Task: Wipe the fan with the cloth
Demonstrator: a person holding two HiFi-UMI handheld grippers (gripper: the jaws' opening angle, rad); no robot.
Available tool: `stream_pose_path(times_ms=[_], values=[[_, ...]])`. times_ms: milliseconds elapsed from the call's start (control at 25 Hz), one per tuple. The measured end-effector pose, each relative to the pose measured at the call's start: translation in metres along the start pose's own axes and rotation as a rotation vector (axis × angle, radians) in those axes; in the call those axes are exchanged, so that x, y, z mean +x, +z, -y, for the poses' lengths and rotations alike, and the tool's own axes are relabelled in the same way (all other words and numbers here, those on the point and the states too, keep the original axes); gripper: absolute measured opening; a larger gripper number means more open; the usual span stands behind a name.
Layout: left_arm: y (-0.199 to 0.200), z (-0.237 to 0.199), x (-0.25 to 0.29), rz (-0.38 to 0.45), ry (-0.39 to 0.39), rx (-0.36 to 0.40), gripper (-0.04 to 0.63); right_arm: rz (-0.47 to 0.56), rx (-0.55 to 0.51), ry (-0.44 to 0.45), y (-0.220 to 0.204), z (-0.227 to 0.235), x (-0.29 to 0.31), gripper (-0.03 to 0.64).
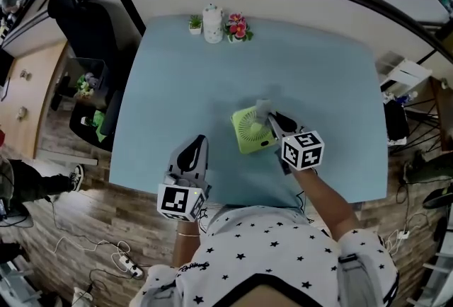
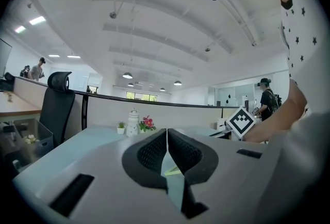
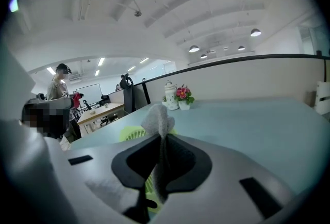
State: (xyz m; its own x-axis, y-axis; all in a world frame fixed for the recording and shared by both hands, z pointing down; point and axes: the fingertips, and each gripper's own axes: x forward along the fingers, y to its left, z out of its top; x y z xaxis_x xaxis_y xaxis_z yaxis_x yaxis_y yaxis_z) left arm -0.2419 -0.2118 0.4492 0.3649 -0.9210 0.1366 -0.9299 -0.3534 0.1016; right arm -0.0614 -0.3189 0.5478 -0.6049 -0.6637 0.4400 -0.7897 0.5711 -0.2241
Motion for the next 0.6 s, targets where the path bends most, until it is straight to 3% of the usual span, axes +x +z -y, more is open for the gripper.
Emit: stream_pose_path(times_ms=[280,600], values=[[-0.001,0.004,0.0,-0.009,-0.018,0.007,0.032,0.009,0.04,-0.064,-0.008,0.025,-0.008,0.032],[0.001,0.002,-0.006,-0.003,-0.011,0.013,0.032,0.043,0.062,-0.043,-0.002,0.015,-0.011,0.032]])
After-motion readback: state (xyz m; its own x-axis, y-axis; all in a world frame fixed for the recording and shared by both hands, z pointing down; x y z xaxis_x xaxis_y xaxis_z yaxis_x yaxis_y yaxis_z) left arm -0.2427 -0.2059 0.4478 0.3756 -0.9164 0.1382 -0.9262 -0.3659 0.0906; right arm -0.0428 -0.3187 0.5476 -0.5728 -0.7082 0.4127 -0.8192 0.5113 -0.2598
